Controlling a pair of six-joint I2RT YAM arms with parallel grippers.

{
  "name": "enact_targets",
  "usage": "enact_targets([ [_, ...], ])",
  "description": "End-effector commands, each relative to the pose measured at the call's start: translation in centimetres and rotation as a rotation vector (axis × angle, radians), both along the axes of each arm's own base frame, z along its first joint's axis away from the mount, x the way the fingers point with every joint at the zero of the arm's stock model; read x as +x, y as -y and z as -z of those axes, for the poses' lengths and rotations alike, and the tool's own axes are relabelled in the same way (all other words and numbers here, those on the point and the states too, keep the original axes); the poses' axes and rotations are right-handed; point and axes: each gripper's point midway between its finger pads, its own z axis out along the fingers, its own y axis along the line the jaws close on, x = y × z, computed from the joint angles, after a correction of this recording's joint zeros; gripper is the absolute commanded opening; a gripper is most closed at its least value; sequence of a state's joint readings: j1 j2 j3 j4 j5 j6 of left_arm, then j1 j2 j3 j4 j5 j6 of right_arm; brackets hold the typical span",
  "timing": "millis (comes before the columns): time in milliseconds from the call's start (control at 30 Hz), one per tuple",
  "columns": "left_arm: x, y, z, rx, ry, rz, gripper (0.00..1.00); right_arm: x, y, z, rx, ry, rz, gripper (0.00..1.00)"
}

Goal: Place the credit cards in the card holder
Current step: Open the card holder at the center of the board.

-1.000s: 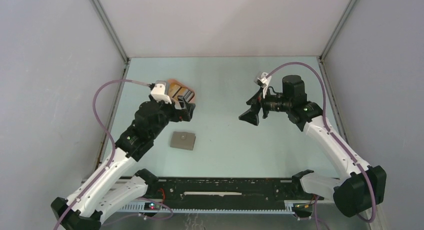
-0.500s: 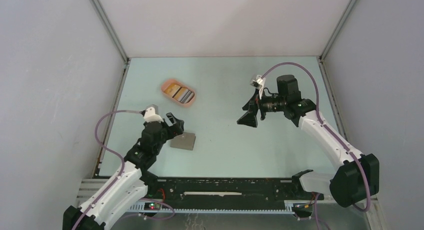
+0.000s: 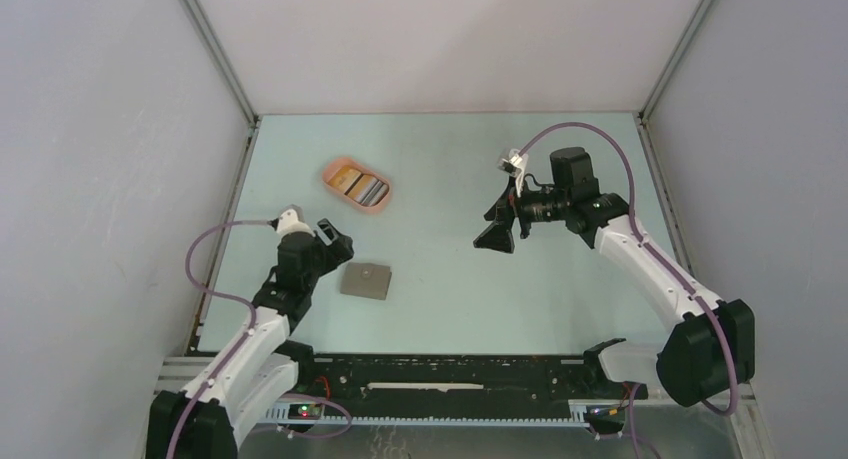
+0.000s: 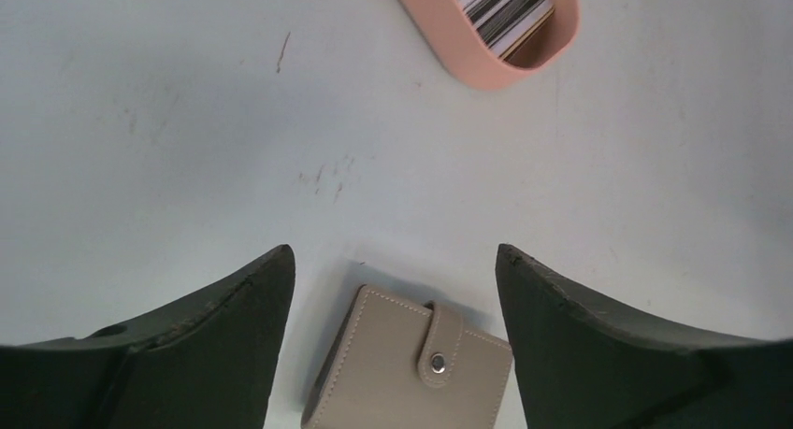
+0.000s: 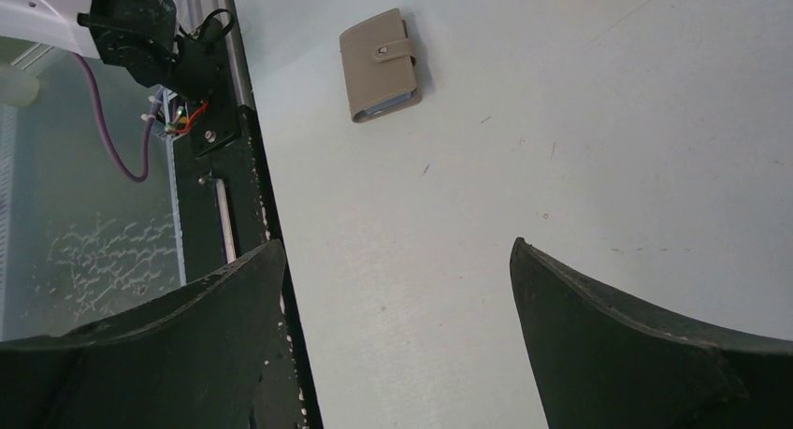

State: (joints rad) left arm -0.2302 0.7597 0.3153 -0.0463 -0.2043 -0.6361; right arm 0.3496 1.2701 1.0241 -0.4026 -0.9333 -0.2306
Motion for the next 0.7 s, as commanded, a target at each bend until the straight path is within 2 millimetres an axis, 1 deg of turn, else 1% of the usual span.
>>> enact_targets([
  [0, 1.6, 0.8, -1.1, -0.023, 0.027, 0.055, 0.78, 0.3, -0.4, -1.1, 0.008, 0.037, -0.023, 1.0],
  [133, 1.8, 1.1, 0.1, -0.029, -0.014, 0.083, 0.69, 0.4, -0.5, -0.9, 0.0, 0.024, -0.028, 1.0],
  [267, 1.3, 2.0, 2.2, -0.056, -0.108, 0.115, 0.56, 0.3, -0.6, -0.7, -0.006, 0.015, -0.034, 1.0],
  [300, 1.1, 2.1, 2.7, -0.068, -0.134, 0.115, 0.55, 0.3, -0.6, -0.7, -0.006, 0.015, -0.036, 1.0],
  [400, -0.3, 2.0, 4.4, -0.088, -0.212, 0.095, 0.55, 0.2, -0.7, -0.7, -0.007, 0.016, -0.04, 1.0],
  [500, -1.5, 1.6, 5.6, -0.086, -0.261, 0.066, 0.57, 0.1, -0.9, -0.6, -0.009, 0.019, -0.046, 1.0],
  [567, -2.1, 1.7, 5.9, -0.088, -0.27, 0.066, 0.57, 0.0, -1.1, -0.5, -0.015, 0.017, -0.053, 1.0],
  [667, -2.8, 2.3, 6.4, -0.09, -0.291, 0.09, 0.56, -0.2, -1.4, -0.3, -0.026, 0.011, -0.066, 1.0],
])
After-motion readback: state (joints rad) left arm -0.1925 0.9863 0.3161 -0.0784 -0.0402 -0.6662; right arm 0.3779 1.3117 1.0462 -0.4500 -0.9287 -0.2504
